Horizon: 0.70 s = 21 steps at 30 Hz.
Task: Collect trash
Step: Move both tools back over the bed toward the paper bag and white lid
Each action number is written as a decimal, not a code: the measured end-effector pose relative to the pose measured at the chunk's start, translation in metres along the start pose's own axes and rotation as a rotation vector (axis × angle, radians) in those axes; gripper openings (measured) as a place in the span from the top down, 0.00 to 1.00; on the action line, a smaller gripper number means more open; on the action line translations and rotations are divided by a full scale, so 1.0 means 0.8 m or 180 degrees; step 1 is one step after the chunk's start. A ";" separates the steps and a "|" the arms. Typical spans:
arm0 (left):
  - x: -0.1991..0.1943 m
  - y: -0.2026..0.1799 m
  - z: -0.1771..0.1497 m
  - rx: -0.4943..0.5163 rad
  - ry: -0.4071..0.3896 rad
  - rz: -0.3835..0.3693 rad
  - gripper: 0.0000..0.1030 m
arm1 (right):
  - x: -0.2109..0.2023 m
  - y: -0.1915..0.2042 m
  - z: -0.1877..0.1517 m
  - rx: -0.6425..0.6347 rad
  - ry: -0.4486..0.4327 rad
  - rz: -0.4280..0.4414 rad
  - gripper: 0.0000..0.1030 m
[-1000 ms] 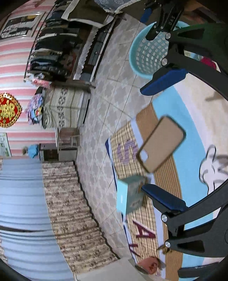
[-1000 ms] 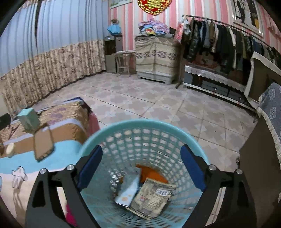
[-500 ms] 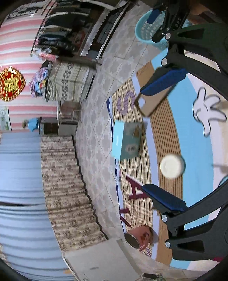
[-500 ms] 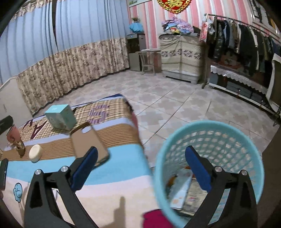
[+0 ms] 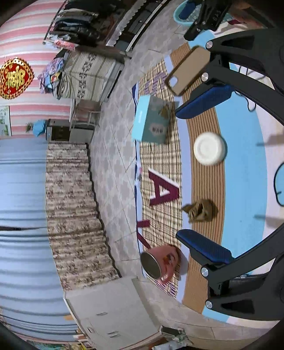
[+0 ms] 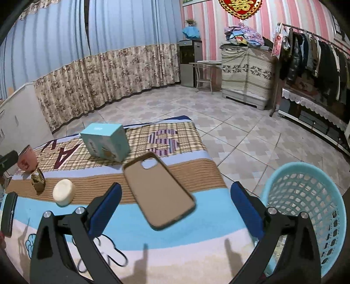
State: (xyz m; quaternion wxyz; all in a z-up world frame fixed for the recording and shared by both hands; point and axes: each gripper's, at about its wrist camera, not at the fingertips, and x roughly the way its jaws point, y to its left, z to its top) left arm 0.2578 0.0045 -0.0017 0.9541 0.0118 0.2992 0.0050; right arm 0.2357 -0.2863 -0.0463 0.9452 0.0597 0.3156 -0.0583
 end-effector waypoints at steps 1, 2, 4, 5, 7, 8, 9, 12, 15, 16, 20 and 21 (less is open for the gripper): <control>0.002 0.004 -0.002 -0.0005 0.0007 0.0028 0.05 | 0.001 0.006 0.002 -0.0010 -0.0006 0.0001 0.05; 0.005 0.010 -0.004 -0.0011 0.0017 0.0059 0.05 | 0.001 0.009 0.002 -0.0015 -0.0011 -0.0001 0.05; 0.012 0.021 -0.008 -0.0039 0.0061 0.0110 0.05 | 0.006 0.020 0.003 -0.0034 0.0000 -0.0005 0.05; 0.018 0.029 -0.012 -0.0078 0.0109 0.0143 0.05 | 0.008 0.024 0.002 -0.0042 0.0013 -0.0004 0.05; 0.027 0.038 -0.017 -0.0157 0.0183 0.0159 0.05 | 0.013 0.033 -0.003 -0.0063 0.0050 0.0015 0.05; 0.033 0.044 -0.021 -0.0196 0.0227 0.0159 0.05 | 0.015 0.036 -0.006 -0.0089 0.0067 0.0032 0.05; 0.036 0.047 -0.024 -0.0209 0.0248 0.0162 0.05 | 0.016 0.040 -0.009 -0.0119 0.0077 0.0035 0.05; 0.052 0.054 -0.035 -0.0244 0.0362 0.0159 0.05 | 0.023 0.043 -0.016 -0.0216 0.0142 -0.0013 0.05; 0.072 0.054 -0.044 -0.0233 0.0504 0.0197 0.05 | 0.025 0.035 -0.019 -0.0175 0.0180 -0.0006 0.05; 0.076 0.054 -0.045 -0.0235 0.0533 0.0205 0.05 | 0.027 0.034 -0.020 -0.0159 0.0196 0.0003 0.05; 0.093 0.058 -0.050 -0.0326 0.0665 0.0188 0.05 | 0.034 0.032 -0.023 -0.0098 0.0276 0.0059 0.05; 0.097 0.060 -0.052 -0.0348 0.0690 0.0177 0.06 | 0.035 0.033 -0.023 -0.0111 0.0282 0.0056 0.05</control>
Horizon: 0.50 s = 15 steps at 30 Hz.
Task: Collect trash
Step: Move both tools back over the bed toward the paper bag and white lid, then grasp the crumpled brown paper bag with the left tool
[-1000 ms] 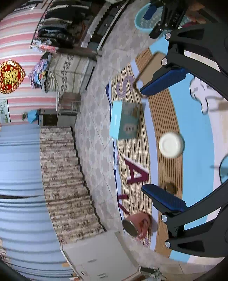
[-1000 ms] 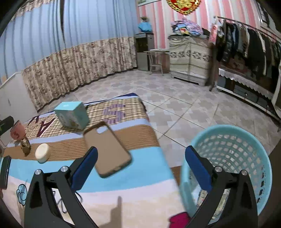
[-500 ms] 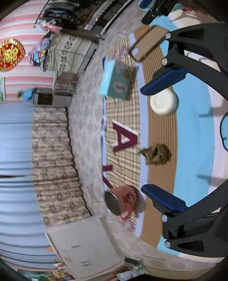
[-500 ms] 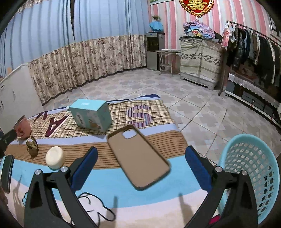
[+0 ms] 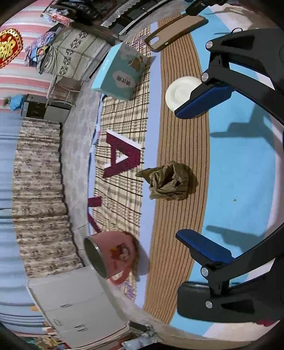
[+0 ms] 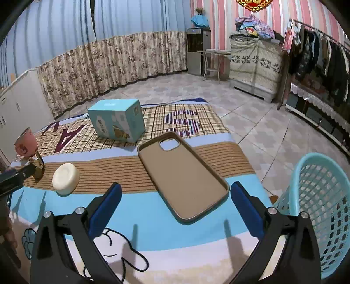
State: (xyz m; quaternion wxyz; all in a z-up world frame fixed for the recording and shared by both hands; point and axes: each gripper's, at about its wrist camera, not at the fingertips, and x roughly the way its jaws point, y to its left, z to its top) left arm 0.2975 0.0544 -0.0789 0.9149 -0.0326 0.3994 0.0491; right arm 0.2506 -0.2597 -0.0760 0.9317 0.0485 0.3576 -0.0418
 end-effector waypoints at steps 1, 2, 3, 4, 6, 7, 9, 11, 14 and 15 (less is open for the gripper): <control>0.003 0.000 -0.001 -0.0007 0.0020 0.0004 0.06 | 0.001 0.000 0.000 -0.0011 0.0006 -0.0005 0.05; 0.007 0.000 -0.002 -0.0005 0.0052 0.0022 0.06 | 0.003 0.001 -0.001 -0.0026 0.0017 -0.0009 0.05; 0.012 0.000 -0.003 0.0008 0.0086 0.0054 0.06 | 0.005 0.002 -0.002 -0.0032 0.0030 -0.0007 0.05; 0.016 -0.002 -0.005 0.0033 0.0113 0.0093 0.06 | 0.007 0.001 -0.002 -0.0031 0.0047 -0.0006 0.05; 0.025 -0.003 -0.006 0.0092 0.0176 0.0150 0.06 | 0.011 -0.001 -0.003 -0.0021 0.0086 -0.0008 0.05; 0.029 -0.002 -0.007 0.0096 0.0197 0.0155 0.06 | 0.013 -0.002 -0.005 -0.0016 0.0100 -0.0012 0.05; 0.037 0.002 -0.008 0.0042 0.0260 0.0100 0.06 | 0.017 -0.003 -0.006 -0.0018 0.0117 -0.0023 0.05; 0.042 0.007 -0.009 -0.0027 0.0314 0.0019 0.13 | 0.021 -0.004 -0.007 -0.0018 0.0137 -0.0042 0.05; 0.044 0.011 -0.009 -0.0069 0.0307 -0.0015 0.21 | 0.026 -0.001 -0.008 -0.0028 0.0162 -0.0045 0.05; 0.043 0.010 -0.008 -0.0070 0.0295 -0.0016 0.25 | 0.026 -0.001 -0.009 -0.0034 0.0167 -0.0048 0.05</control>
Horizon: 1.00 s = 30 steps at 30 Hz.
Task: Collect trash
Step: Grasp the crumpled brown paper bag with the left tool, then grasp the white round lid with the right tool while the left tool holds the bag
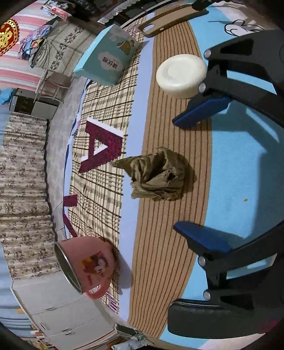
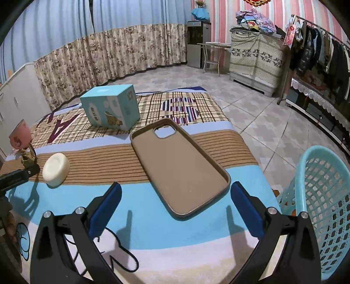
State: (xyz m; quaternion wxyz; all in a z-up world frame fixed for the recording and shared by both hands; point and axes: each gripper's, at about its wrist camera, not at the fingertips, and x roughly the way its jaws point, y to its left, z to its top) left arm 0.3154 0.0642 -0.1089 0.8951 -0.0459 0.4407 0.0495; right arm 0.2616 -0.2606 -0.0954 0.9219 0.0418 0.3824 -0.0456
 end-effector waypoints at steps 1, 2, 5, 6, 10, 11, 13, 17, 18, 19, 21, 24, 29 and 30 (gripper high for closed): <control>-0.001 0.000 0.001 0.0008 -0.0021 -0.0021 0.33 | 0.001 0.001 0.000 -0.0010 0.0007 -0.0004 0.05; -0.002 -0.001 0.002 0.0019 -0.0033 -0.0064 0.40 | 0.002 0.002 0.000 -0.0016 0.0011 -0.0005 0.05; -0.001 -0.006 0.002 0.0079 -0.0040 -0.0095 0.50 | 0.003 0.004 0.000 -0.0045 0.0019 -0.0003 0.05; -0.001 -0.007 0.003 0.0102 -0.0046 -0.0085 0.53 | 0.002 0.005 0.000 -0.0052 0.0016 -0.0003 0.05; -0.006 -0.003 0.004 0.0087 -0.0074 -0.0162 0.61 | 0.000 0.007 0.000 -0.0085 -0.0003 -0.0011 0.05; -0.007 -0.001 0.006 0.0091 -0.0085 -0.0159 0.61 | 0.000 0.007 0.000 -0.0090 -0.0004 -0.0012 0.05; -0.011 0.004 0.006 0.0115 -0.0111 -0.0118 0.61 | -0.002 0.007 0.000 -0.0092 -0.0009 -0.0005 0.05; -0.027 0.017 0.009 0.0099 -0.0162 -0.0049 0.61 | -0.007 0.017 -0.001 -0.0149 -0.0054 0.0019 0.05; -0.031 0.020 0.010 0.0091 -0.0179 -0.0043 0.61 | -0.009 0.025 -0.001 -0.0196 -0.0066 0.0028 0.05; -0.037 0.025 0.012 0.0073 -0.0208 -0.0039 0.61 | -0.010 0.029 -0.002 -0.0229 -0.0069 0.0042 0.05; -0.049 0.031 0.013 0.0047 -0.0244 -0.0049 0.61 | -0.011 0.042 -0.004 -0.0304 -0.0062 0.0097 0.05; -0.059 0.041 0.013 0.0022 -0.0269 -0.0043 0.61 | -0.014 0.075 -0.007 -0.0471 -0.0072 0.0186 0.05; -0.071 0.063 0.009 -0.0062 -0.0281 -0.0049 0.61 | -0.018 0.124 -0.003 -0.0649 -0.0070 0.0395 0.05; -0.072 0.067 0.009 -0.0066 -0.0280 -0.0037 0.61 | -0.017 0.133 -0.001 -0.0660 -0.0043 0.0453 0.05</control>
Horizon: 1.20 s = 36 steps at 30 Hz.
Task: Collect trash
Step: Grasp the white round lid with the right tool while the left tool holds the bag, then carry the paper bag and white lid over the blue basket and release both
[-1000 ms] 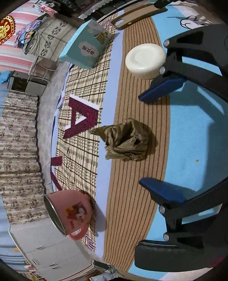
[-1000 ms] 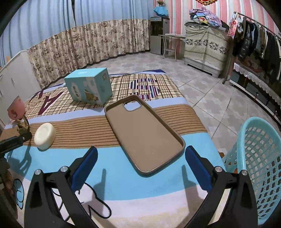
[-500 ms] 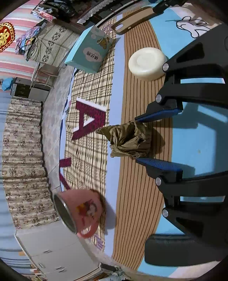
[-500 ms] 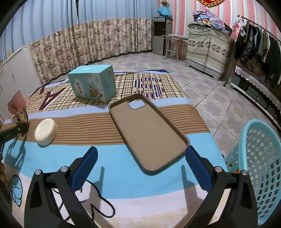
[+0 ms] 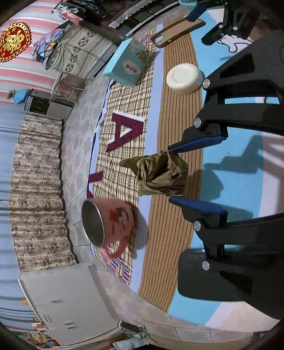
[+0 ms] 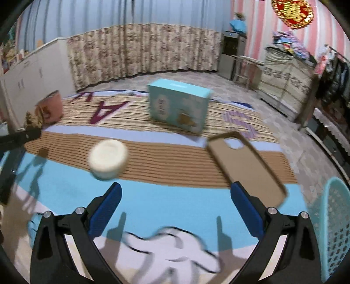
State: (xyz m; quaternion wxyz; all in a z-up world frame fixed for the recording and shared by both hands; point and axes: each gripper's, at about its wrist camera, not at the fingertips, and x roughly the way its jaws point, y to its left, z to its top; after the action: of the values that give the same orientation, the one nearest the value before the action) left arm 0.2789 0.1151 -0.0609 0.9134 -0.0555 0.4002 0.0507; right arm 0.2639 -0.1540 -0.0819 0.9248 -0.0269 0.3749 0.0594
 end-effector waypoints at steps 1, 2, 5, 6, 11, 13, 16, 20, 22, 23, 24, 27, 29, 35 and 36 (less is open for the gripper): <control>-0.001 0.006 -0.001 -0.0004 0.0004 0.0019 0.61 | 0.002 0.007 0.002 -0.0023 0.0007 0.0022 0.05; -0.002 0.009 -0.002 -0.0005 0.0005 0.0033 0.61 | 0.004 0.017 0.006 -0.0079 0.0009 0.0027 0.05; -0.005 0.020 -0.002 -0.0018 -0.0006 0.0055 0.61 | 0.010 0.045 0.012 -0.0219 0.0019 0.0045 0.05; -0.006 0.023 -0.002 -0.0033 -0.0004 0.0061 0.61 | 0.013 0.053 0.013 -0.0261 0.0021 0.0053 0.05; -0.008 0.039 -0.005 -0.0028 0.0023 0.0160 0.61 | 0.035 0.085 0.020 -0.0418 0.0117 -0.0005 0.05; -0.011 0.043 -0.005 -0.0027 0.0011 0.0175 0.61 | 0.045 0.091 0.022 -0.0461 0.0169 -0.0047 0.05; -0.017 0.050 -0.004 -0.0075 -0.0019 0.0113 0.61 | 0.058 0.097 0.024 -0.0480 0.0250 -0.0068 0.05; -0.018 0.048 -0.004 -0.0076 -0.0007 0.0080 0.61 | 0.067 0.095 0.023 -0.0434 0.0340 -0.0033 0.06; -0.017 0.046 -0.004 -0.0059 0.0001 0.0063 0.61 | 0.066 0.093 0.023 -0.0413 0.0343 0.0002 0.08; -0.018 0.045 -0.004 -0.0054 -0.0004 0.0050 0.61 | 0.066 0.093 0.022 -0.0407 0.0344 0.0022 0.14; -0.019 0.044 -0.004 -0.0050 -0.0012 0.0038 0.61 | 0.065 0.093 0.022 -0.0403 0.0349 0.0062 0.16; -0.023 0.039 -0.003 -0.0038 -0.0041 -0.0006 0.61 | 0.063 0.093 0.022 -0.0401 0.0354 0.0189 0.29; -0.025 0.038 -0.003 -0.0027 -0.0050 -0.0015 0.61 | 0.063 0.096 0.022 -0.0420 0.0335 0.0215 0.39; -0.025 0.035 -0.002 -0.0012 -0.0065 -0.0008 0.61 | 0.055 0.092 0.022 -0.0377 0.0247 0.0237 0.41; -0.026 0.034 -0.002 -0.0013 -0.0068 -0.0006 0.61 | 0.049 0.089 0.023 -0.0381 0.0187 0.0204 0.41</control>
State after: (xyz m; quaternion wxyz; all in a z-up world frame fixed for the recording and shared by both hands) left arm 0.2603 0.1410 -0.0483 0.9175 -0.0572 0.3902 0.0513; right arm 0.2955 -0.0777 -0.0965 0.9077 -0.0719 0.3984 0.1105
